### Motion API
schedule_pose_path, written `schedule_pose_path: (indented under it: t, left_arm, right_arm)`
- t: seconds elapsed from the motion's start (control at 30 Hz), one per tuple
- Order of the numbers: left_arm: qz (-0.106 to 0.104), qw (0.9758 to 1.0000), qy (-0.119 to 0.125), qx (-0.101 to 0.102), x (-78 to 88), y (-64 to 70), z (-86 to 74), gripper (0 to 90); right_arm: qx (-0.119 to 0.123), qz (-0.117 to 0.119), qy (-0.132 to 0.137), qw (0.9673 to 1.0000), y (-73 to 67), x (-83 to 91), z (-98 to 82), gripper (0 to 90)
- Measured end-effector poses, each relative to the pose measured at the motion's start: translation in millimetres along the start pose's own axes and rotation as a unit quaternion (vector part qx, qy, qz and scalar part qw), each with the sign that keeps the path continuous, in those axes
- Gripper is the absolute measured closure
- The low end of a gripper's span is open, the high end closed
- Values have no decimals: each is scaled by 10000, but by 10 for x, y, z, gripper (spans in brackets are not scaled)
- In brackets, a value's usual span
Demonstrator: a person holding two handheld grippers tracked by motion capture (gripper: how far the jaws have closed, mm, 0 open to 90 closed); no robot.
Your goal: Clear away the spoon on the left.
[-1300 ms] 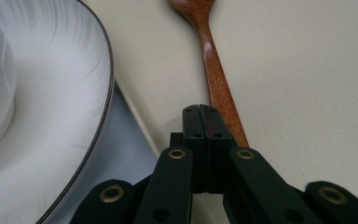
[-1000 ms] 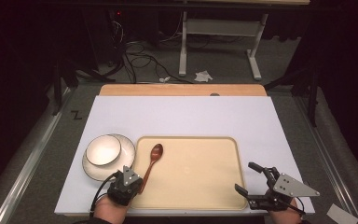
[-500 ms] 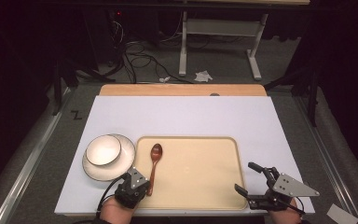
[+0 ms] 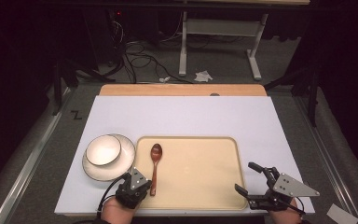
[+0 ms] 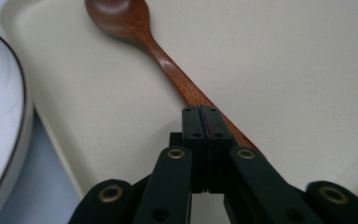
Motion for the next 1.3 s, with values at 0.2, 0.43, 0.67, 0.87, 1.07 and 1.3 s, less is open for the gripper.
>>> schedule_pose_path:
  t: [0.2, 0.43, 0.67, 0.87, 1.07, 1.3]
  left_arm:
    - [-92, 9999, 16, -73, -23, 50, 14, 754]
    - [-41, 9999, 129, -40, 10, 20, 27, 453]
    - [73, 9973, 729, 36, 200, -116, 96, 155]
    - [355, 9895, 1396, -113, 445, -215, 173, 0]
    - [548, 9801, 1904, -122, 659, -320, 178, 9]
    - [421, 9818, 1854, 8, 655, -368, 164, 53]
  right_arm:
    - [25, 23, 39, 10000, -1, -5, 5, 162]
    - [24, 4, 23, 10000, 2, 0, 3, 162]
    - [-51, -28, -15, 10000, 2, 14, 5, 161]
    - [-30, -16, 22, 10000, 10, 14, 9, 161]
    - [-19, -14, 60, 10000, 19, 9, 16, 161]
    - [-67, -109, -29, 9999, 58, 20, 0, 161]
Point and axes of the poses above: each handheld gripper's, and its own axes: x roughly backward along the jaws, z roughly out of its top, y roughly to its right, the point moved 7 cm from there along -x, roughly forward along the jaws, and after that the axes turned 11 degrees about -z, right-handed, at the moved point
